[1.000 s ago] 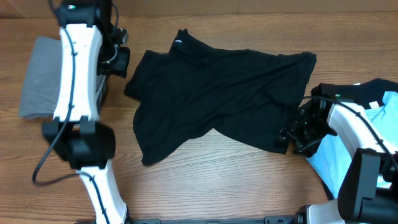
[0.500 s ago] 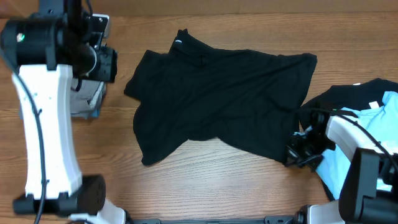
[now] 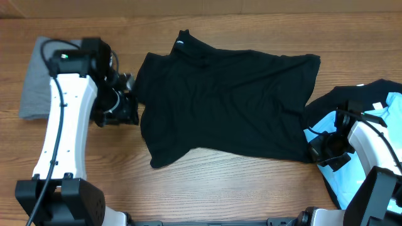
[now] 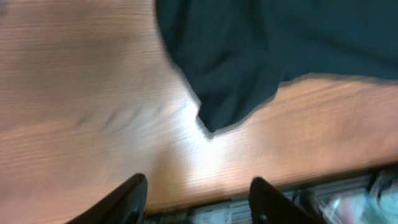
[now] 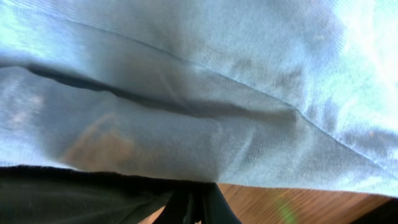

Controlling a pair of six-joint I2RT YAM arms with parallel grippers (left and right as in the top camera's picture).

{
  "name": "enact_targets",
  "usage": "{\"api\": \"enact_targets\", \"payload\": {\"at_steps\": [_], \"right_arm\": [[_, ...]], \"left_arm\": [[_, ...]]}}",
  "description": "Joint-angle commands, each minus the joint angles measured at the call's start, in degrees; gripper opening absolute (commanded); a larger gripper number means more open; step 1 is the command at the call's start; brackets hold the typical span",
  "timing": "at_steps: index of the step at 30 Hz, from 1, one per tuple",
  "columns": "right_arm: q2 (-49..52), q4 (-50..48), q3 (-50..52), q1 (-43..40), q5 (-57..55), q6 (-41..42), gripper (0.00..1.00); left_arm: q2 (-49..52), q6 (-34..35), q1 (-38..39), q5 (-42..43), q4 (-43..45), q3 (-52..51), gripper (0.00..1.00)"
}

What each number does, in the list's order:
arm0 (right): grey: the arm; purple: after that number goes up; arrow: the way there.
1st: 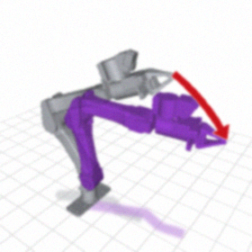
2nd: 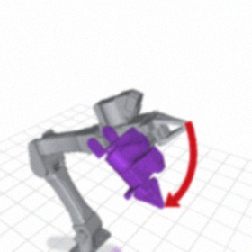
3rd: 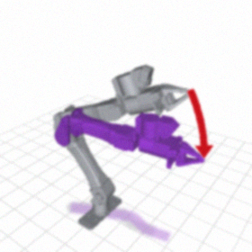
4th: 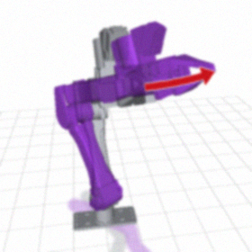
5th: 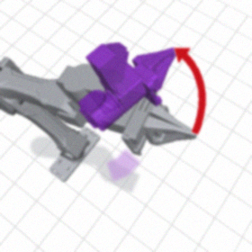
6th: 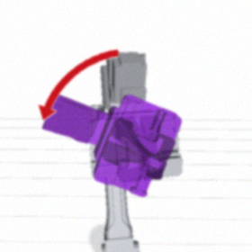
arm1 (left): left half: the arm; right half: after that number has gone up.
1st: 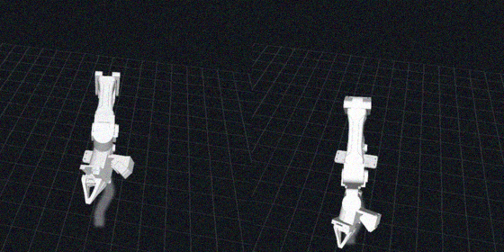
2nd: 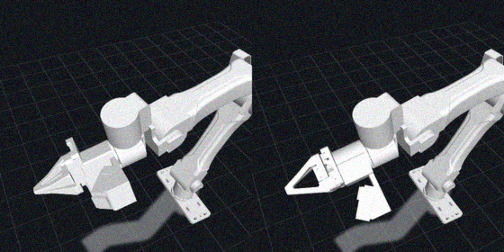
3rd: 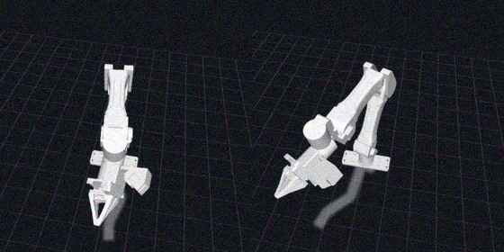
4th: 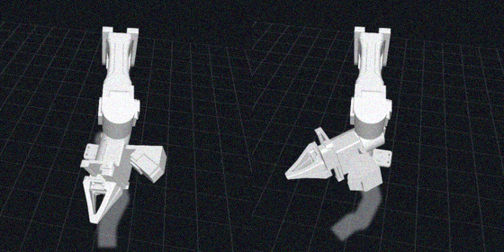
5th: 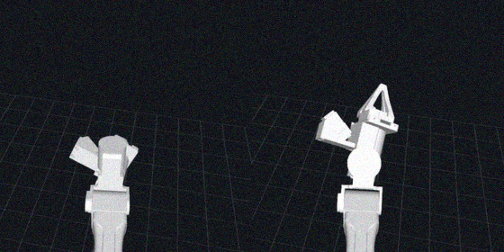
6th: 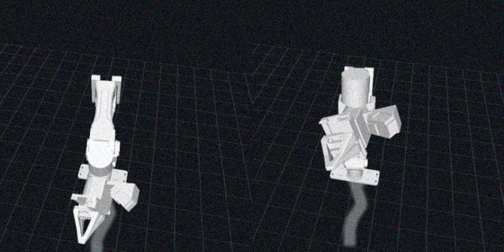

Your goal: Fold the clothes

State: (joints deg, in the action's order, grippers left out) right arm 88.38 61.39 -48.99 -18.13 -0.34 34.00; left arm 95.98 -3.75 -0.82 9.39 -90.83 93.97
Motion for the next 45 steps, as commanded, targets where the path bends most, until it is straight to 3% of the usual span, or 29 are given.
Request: {"api": "enact_targets", "payload": {"at_steps": [1,6,11,14,17,21,22,23,25,30,38,45], "right_arm": [[-0.9,-0.9,-1.29,-0.22,-0.59,-2.64,0.04],[-0.9,-1.03,-1.29,-0.22,0.07,-3.54,0.04],[-0.9,-1.6,-1.29,-0.22,0.24,-4.28,0.04],[-0.9,-1.73,-1.29,-0.22,0.26,-4.31,0.04],[-0.9,-1.77,-1.29,-0.22,0.24,-4.48,0.04],[-0.9,-2.23,-1.29,-0.22,0.35,-4.48,0.04],[-0.9,-2.29,-1.29,-0.22,0.44,-4.48,0.04],[-0.9,-2.19,-1.29,-0.22,0.44,-4.48,0.04],[-0.9,-2.08,-1.29,-0.22,0.44,-4.48,0.04],[-0.9,-2.1,-1.29,-0.22,0.44,-4.5,0.04],[-0.9,-1.25,-1.29,-0.22,0.46,-6.23,0.05],[-0.9,1.36,-1.29,-0.22,0.44,-7.08,0.05]], "left_arm": [[-0.04,2.82,0.11,8.41,9.62,-14.58,0.58],[0.46,8.26,0.11,10.67,24.39,-30.45,0.63],[1.4,11.78,0.11,13.31,34.58,-40.04,0.45],[1.44,11.91,0.13,19.21,37.0,-43.87,0.37],[1.44,11.93,0.13,19.63,38.32,-46.45,0.42],[1.44,11.91,0.13,20.9,42.75,-48.94,0.4],[1.44,11.91,0.13,21.88,43.87,-49.46,0.33],[1.42,11.91,0.11,24.09,44.28,-49.51,0.15],[1.4,11.61,-0.22,27.61,44.17,-48.74,0.04],[1.38,8.57,-5.05,35.15,39.12,-42.03,0.04],[1.4,6.71,-14.64,18.8,28.79,-36.7,0.04],[1.38,6.97,-21.99,12.46,24.09,-36.7,0.04]]}}
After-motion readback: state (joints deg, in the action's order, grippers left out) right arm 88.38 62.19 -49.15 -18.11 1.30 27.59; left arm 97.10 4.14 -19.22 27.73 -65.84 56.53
